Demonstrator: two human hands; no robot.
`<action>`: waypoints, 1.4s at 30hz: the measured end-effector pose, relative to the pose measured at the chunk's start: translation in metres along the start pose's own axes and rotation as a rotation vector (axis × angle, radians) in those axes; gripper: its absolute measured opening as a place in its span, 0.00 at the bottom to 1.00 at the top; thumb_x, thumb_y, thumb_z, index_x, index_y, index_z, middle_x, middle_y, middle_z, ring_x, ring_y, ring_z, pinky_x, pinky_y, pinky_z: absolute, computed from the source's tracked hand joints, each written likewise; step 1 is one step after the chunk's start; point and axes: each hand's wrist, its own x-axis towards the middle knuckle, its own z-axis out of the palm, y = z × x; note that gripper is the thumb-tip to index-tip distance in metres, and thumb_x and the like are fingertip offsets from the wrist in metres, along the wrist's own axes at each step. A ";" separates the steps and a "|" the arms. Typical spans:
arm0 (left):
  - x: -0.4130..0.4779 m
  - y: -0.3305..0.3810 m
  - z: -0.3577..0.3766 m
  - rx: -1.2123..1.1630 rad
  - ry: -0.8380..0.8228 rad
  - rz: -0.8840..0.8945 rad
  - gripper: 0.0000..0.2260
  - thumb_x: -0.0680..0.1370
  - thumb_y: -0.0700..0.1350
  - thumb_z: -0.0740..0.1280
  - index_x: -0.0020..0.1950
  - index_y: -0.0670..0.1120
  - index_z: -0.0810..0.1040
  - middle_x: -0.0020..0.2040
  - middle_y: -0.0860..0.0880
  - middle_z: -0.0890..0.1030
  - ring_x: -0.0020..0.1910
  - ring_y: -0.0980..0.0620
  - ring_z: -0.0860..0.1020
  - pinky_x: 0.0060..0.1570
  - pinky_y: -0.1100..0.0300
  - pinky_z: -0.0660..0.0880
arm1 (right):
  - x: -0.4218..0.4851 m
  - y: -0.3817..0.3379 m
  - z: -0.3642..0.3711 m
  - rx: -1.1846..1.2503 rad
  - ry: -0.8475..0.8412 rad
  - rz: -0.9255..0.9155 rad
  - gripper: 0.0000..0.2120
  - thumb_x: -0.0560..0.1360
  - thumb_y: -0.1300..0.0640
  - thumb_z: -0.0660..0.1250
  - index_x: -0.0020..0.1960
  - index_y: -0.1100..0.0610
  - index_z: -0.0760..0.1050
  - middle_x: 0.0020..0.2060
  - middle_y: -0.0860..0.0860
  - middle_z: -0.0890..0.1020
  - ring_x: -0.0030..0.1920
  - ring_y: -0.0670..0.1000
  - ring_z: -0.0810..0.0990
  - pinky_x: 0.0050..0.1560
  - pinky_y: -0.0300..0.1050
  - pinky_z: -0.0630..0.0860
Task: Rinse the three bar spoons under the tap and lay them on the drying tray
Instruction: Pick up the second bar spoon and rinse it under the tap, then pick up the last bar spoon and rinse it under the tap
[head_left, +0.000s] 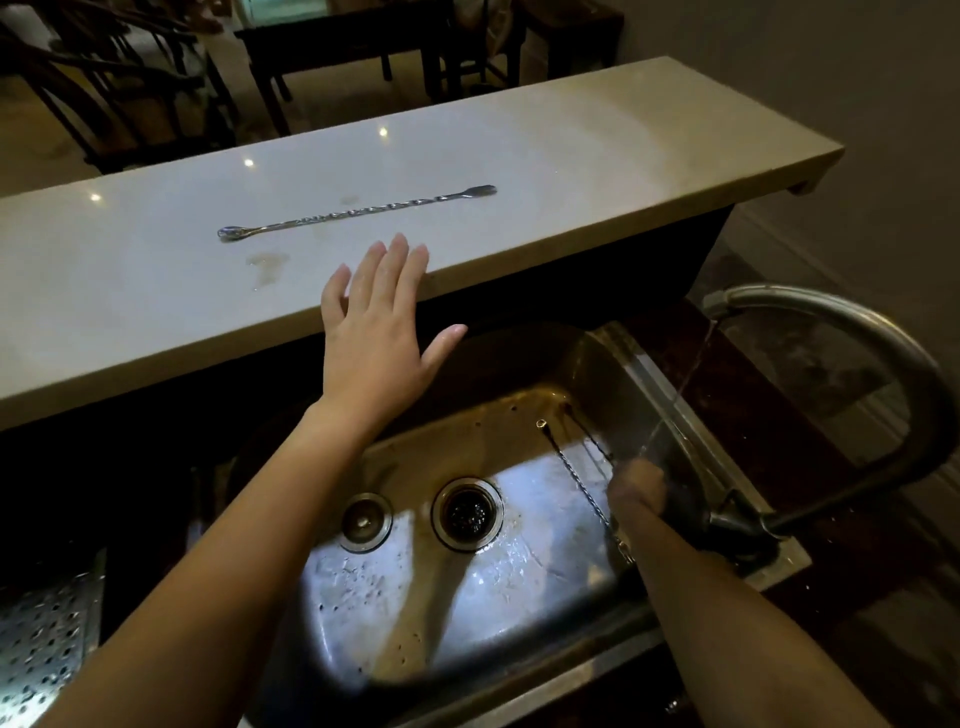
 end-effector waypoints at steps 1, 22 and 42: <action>0.000 0.000 0.001 -0.001 0.008 0.001 0.33 0.76 0.63 0.56 0.76 0.47 0.56 0.77 0.46 0.58 0.77 0.48 0.54 0.73 0.48 0.46 | 0.000 0.001 0.004 -0.027 0.009 -0.011 0.13 0.78 0.66 0.59 0.56 0.68 0.78 0.57 0.64 0.80 0.60 0.62 0.78 0.57 0.54 0.76; 0.001 0.002 -0.004 0.040 -0.028 -0.007 0.35 0.75 0.64 0.55 0.77 0.48 0.52 0.78 0.47 0.53 0.77 0.48 0.49 0.74 0.48 0.42 | 0.007 -0.033 -0.016 -0.375 -0.423 -0.372 0.21 0.78 0.52 0.60 0.67 0.60 0.66 0.68 0.59 0.71 0.66 0.59 0.72 0.65 0.50 0.71; 0.005 0.003 -0.016 0.021 -0.156 -0.026 0.39 0.74 0.65 0.58 0.77 0.49 0.43 0.79 0.48 0.44 0.77 0.49 0.41 0.73 0.48 0.37 | -0.130 -0.229 -0.220 -0.385 0.305 -1.147 0.13 0.77 0.55 0.59 0.57 0.60 0.72 0.52 0.57 0.79 0.50 0.57 0.75 0.45 0.50 0.73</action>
